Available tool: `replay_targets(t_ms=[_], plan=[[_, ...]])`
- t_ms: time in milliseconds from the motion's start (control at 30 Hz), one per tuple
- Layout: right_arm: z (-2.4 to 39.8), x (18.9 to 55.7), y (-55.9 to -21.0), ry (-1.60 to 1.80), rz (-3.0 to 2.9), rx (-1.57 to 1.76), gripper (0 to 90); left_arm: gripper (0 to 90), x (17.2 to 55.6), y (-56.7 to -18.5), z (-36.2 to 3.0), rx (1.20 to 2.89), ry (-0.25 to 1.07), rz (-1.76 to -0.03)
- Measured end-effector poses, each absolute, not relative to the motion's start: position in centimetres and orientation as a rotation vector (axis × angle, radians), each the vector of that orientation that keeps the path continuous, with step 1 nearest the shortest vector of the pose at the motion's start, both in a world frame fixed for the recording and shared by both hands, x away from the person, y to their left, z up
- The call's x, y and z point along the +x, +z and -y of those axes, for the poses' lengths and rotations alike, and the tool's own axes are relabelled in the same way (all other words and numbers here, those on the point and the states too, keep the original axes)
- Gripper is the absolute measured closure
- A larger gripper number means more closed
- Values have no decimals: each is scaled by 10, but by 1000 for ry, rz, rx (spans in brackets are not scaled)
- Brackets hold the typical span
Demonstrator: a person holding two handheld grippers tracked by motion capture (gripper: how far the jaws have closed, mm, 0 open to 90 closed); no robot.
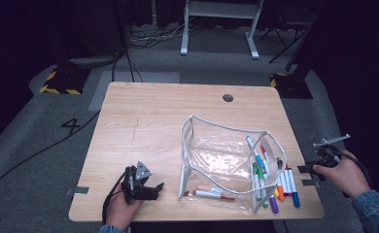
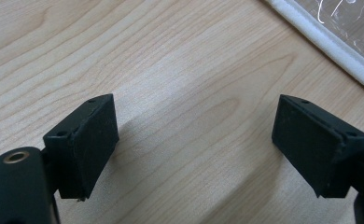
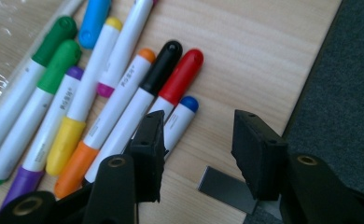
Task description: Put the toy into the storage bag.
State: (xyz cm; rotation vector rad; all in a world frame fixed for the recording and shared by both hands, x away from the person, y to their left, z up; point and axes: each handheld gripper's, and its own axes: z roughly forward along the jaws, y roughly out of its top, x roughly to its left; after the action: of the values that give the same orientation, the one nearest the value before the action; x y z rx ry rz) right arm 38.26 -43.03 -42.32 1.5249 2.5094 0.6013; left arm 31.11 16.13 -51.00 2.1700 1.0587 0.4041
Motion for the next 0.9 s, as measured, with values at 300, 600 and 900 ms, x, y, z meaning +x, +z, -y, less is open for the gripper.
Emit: replay_targets(t_ms=[300,600,900], plan=[[422,374,-457,547,-2586,1572,522,147,311,-510,-161,2170,404,-1059],[420,368,-466,421,-2550,1664,709,147,311,-510,-161,2170,404,-1059],[420,366,-458,351,-2512,1700,768,147,311,-510,-161,2170,405,-1058]])
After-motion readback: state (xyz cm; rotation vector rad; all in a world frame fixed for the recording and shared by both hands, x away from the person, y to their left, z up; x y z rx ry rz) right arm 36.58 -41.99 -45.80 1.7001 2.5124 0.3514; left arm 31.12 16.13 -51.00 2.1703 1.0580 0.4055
